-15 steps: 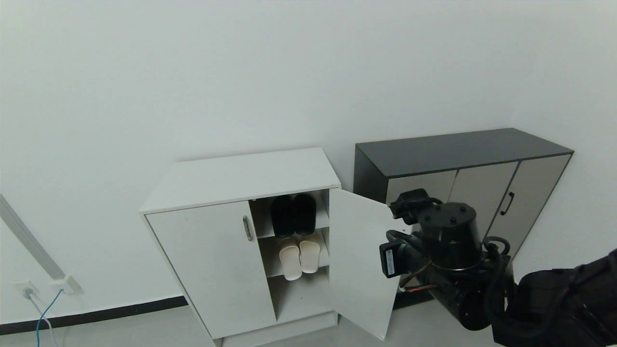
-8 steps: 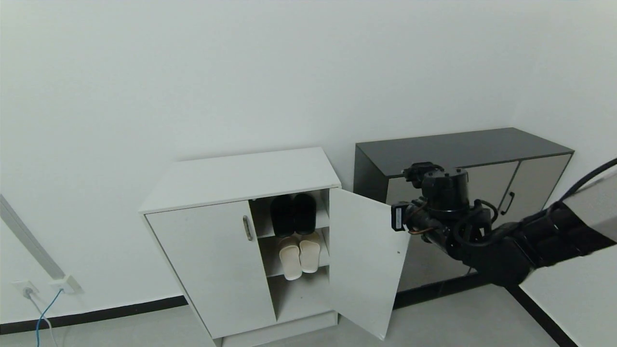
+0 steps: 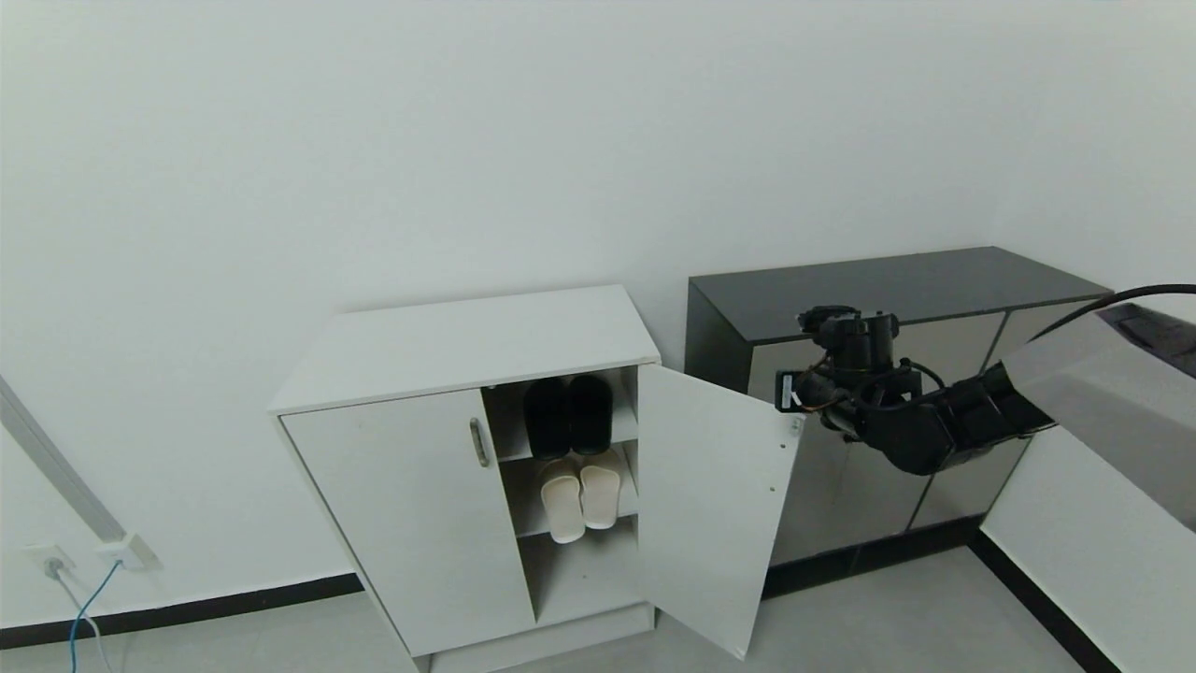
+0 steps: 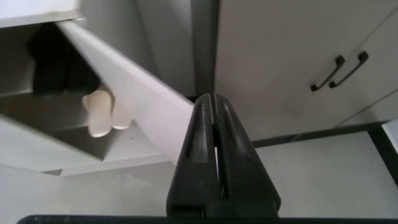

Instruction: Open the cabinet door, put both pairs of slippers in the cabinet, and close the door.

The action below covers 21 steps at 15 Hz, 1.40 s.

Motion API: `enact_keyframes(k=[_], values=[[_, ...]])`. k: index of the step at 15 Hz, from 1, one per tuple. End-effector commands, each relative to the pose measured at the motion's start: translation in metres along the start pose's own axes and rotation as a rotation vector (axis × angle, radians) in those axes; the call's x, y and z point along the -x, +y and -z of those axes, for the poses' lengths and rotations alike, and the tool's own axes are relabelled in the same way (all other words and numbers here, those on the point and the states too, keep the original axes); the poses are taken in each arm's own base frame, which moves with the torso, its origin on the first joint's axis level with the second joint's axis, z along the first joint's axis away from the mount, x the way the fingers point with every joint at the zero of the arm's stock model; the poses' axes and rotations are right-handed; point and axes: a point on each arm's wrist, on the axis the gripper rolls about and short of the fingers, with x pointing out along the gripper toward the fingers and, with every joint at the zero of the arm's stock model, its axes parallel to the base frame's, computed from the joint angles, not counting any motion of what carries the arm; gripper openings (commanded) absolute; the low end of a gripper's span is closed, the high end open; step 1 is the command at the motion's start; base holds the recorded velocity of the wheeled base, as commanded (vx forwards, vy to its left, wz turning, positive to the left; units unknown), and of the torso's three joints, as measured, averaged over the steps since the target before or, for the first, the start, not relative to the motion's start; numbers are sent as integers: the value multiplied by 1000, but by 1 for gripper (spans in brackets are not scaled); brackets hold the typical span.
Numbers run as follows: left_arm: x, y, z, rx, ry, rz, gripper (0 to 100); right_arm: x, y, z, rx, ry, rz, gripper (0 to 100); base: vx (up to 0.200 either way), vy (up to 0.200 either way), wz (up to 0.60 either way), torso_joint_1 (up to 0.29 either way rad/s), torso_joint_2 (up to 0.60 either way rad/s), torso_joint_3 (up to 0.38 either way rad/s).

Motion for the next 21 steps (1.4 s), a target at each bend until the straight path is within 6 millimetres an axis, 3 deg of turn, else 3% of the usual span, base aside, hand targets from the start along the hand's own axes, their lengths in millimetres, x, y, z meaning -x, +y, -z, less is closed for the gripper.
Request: enact_keyframes(k=[1,11,14,16,21], values=[[0,0,0,0,1,0,0,-19,-4,16,2,28,14,0,0,0,0,0,0,0],[0,0,0,-1,1,0,0,-33,-5,35,10,65,22,0,0,0,0,0,0,0],[0,0,0,-1,1,0,0,-29,-1,35,16,67,22,0,0,0,0,0,0,0],[0,0,0,-1,1,0,0,-9,12,33,32,77,-13,0,0,0,0,0,0,0],[0,0,0,-1,1,0,0,64,58,34,95,117,-152,0,0,0,0,0,0,0]])
